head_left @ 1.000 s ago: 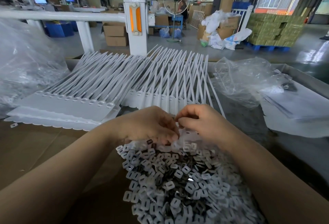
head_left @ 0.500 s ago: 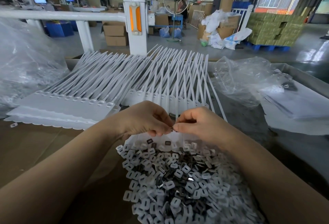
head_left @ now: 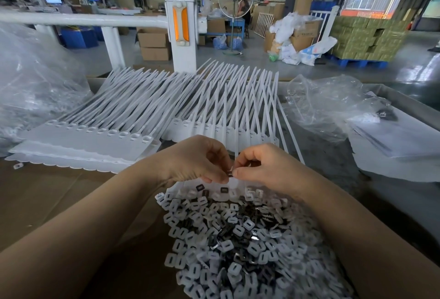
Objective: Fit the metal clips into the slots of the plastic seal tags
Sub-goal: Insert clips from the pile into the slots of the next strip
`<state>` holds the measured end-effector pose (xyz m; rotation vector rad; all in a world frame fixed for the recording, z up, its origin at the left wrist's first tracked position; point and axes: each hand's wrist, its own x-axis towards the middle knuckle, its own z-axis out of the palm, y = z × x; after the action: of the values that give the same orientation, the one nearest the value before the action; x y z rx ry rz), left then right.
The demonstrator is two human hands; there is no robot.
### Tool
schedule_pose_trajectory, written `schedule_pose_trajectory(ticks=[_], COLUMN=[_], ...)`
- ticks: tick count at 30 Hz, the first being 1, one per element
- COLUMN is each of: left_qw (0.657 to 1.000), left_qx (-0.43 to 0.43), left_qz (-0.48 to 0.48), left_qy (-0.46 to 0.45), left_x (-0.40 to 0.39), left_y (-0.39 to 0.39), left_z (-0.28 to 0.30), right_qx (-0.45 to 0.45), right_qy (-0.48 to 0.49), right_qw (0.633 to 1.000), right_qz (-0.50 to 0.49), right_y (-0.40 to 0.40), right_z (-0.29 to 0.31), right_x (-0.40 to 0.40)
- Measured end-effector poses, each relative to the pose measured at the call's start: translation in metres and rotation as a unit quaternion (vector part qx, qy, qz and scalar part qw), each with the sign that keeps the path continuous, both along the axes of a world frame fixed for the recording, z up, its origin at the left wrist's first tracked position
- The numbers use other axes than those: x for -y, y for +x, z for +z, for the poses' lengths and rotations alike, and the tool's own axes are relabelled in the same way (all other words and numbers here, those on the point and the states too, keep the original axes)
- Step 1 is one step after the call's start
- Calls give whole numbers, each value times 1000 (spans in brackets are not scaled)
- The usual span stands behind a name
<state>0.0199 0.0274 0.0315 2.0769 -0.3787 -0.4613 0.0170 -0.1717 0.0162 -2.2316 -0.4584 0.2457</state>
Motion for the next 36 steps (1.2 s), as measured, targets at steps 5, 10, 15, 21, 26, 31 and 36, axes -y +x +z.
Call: schedule_pose_trajectory(ticks=[5,10,15,21,26,31,36], left_qw=[1000,999,998,998,997,995,996], left_qx=[5,15,2,-36,-67,-81,-68], left_qz=[-9,-18,-1,8,8,-2,16], left_qy=[25,44,61,52,40,59,52], left_x=[-1,-2,-1,-1,-2,-7,-11], left_y=[2,3,3,3,2,3,6], left_z=[-1,-1,0,2,3,6,6], right_qx=[0,2,21,51,84,88,97], right_qy=[7,17,21,18,-17,-38,-24], right_qw=[1000,1000,999,998,996,995,994], right_qz=[-10,-10,21,31,33,37,32], right_y=[1,3,2,0,0,-2,-2], right_z=[-2,-3,0,-1,-2,-2,-1], right_x=[1,1,3,-1,-3,-3,-3])
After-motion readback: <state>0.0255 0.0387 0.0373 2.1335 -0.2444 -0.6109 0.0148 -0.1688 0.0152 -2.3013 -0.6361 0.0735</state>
